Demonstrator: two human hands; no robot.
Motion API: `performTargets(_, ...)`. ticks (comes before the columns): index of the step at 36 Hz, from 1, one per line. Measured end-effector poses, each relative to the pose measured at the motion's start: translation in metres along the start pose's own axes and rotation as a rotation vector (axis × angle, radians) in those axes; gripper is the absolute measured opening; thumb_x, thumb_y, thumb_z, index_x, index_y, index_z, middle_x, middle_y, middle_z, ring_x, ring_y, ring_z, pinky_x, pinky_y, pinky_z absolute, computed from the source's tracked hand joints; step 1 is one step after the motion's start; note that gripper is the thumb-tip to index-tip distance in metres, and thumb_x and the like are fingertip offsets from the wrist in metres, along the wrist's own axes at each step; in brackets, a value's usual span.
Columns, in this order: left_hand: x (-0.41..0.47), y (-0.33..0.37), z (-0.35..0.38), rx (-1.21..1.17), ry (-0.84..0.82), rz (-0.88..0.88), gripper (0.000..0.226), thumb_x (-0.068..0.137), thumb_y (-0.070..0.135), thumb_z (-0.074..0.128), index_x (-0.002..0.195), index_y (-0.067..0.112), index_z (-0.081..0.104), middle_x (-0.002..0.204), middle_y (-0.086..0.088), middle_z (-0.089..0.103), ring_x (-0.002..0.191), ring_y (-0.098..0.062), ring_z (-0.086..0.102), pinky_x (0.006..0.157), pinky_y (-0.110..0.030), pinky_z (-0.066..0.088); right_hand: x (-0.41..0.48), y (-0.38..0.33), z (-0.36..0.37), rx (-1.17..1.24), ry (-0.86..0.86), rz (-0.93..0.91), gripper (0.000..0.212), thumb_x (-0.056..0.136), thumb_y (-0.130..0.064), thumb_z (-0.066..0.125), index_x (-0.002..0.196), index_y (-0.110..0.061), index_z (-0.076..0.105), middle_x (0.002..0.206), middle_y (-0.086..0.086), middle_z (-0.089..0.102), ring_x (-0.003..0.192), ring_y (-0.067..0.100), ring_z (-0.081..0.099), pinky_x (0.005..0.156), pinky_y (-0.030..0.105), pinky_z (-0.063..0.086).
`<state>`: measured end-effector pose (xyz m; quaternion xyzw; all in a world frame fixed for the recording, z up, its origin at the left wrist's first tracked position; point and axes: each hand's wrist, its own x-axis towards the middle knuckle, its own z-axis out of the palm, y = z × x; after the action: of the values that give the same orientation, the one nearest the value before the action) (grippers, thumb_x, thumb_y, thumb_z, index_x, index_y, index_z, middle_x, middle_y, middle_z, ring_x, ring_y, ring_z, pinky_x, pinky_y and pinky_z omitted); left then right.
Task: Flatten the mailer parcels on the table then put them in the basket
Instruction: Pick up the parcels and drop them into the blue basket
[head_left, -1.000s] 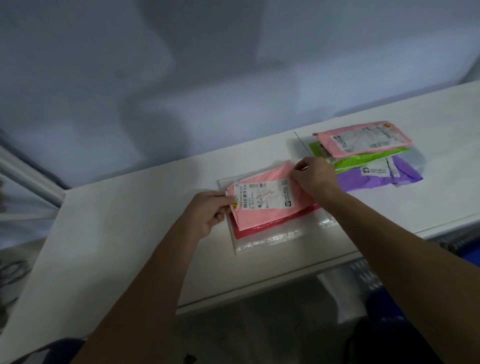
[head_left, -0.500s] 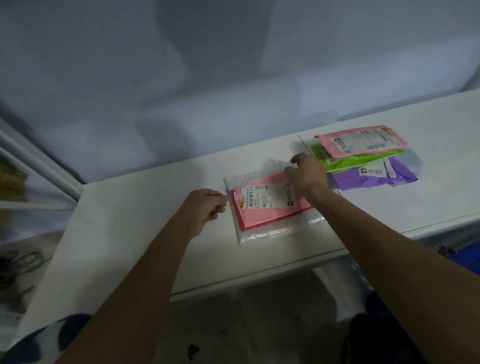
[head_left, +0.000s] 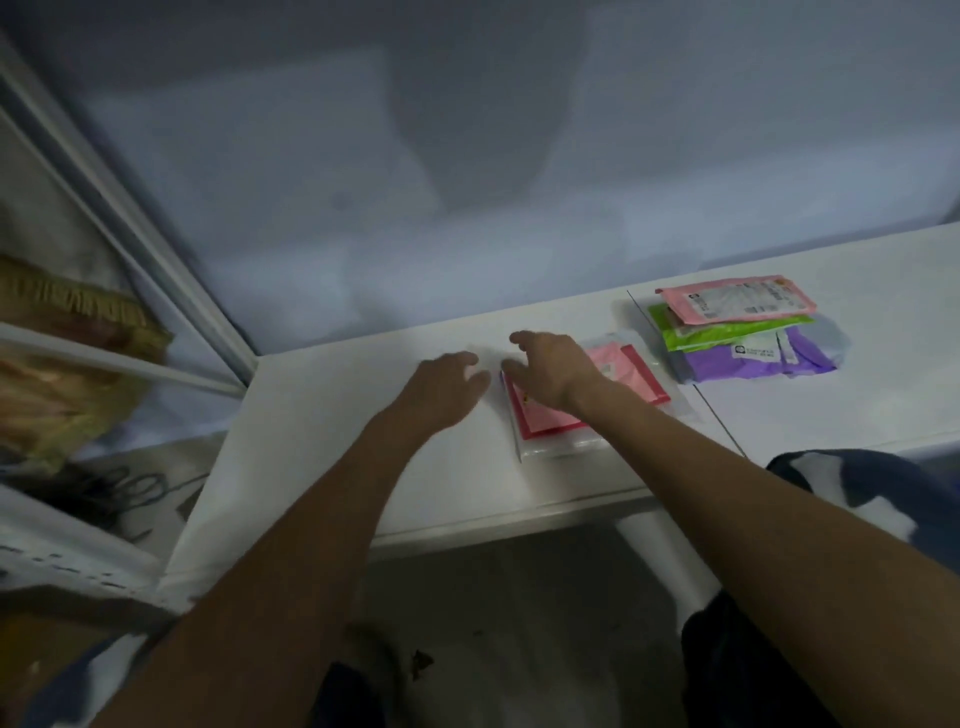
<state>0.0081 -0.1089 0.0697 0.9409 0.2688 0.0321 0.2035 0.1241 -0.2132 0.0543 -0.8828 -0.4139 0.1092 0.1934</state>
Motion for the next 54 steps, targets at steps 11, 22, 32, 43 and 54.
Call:
performTargets(11, 0.069, -0.037, 0.040, 0.448, -0.128, 0.248, 0.059, 0.102, 0.044, 0.024, 0.149, 0.009, 0.022, 0.157, -0.009, 0.020, 0.146, -0.028, 0.009, 0.116, -0.042, 0.013, 0.031, 0.011, 0.035, -0.306, -0.083, -0.013, 0.064, 0.101, -0.043, 0.034, 0.150, -0.006, 0.018, 0.155, 0.013, 0.027, 0.144, 0.028, 0.022, 0.116, 0.039, 0.022)
performTargets(22, 0.065, 0.004, 0.048, 0.338, -0.171, 0.323, 0.048, 0.095, 0.038, 0.039, 0.137, 0.013, 0.038, 0.143, -0.007, 0.038, 0.140, -0.031, 0.020, 0.113, -0.044, 0.025, 0.003, 0.002, -0.001, -0.345, 0.077, 0.137, 0.066, 0.099, -0.040, 0.043, 0.150, -0.008, 0.017, 0.156, 0.014, 0.022, 0.143, 0.028, 0.025, 0.112, 0.040, 0.026)
performTargets(32, 0.027, 0.061, 0.018, 0.423, -0.136, 0.526, 0.061, 0.094, 0.042, 0.047, 0.146, 0.016, 0.029, 0.151, -0.008, 0.029, 0.145, -0.031, 0.011, 0.115, -0.044, 0.019, -0.060, -0.003, -0.037, -0.302, 0.191, 0.275, 0.066, 0.095, -0.036, 0.050, 0.148, -0.010, 0.021, 0.151, 0.013, 0.031, 0.139, 0.030, 0.031, 0.111, 0.041, 0.032)
performTargets(43, 0.017, 0.092, 0.012, 0.415, -0.187, 0.652, 0.049, 0.093, 0.039, 0.048, 0.136, 0.016, 0.043, 0.135, -0.008, 0.046, 0.135, -0.029, 0.027, 0.105, -0.044, 0.033, -0.085, -0.008, -0.066, -0.392, 0.097, 0.372, 0.044, 0.092, -0.031, 0.051, 0.131, -0.011, 0.044, 0.139, 0.008, 0.048, 0.129, 0.027, 0.045, 0.099, 0.041, 0.043)
performTargets(54, 0.005, 0.111, 0.075, 0.468, -0.287, 0.733, 0.056, 0.089, 0.037, 0.057, 0.138, 0.014, 0.041, 0.141, -0.008, 0.041, 0.137, -0.030, 0.026, 0.107, -0.041, 0.030, -0.122, 0.044, -0.025, -0.324, 0.086, 0.474, 0.043, 0.093, -0.030, 0.053, 0.132, -0.013, 0.045, 0.140, 0.006, 0.046, 0.128, 0.025, 0.046, 0.097, 0.038, 0.040)
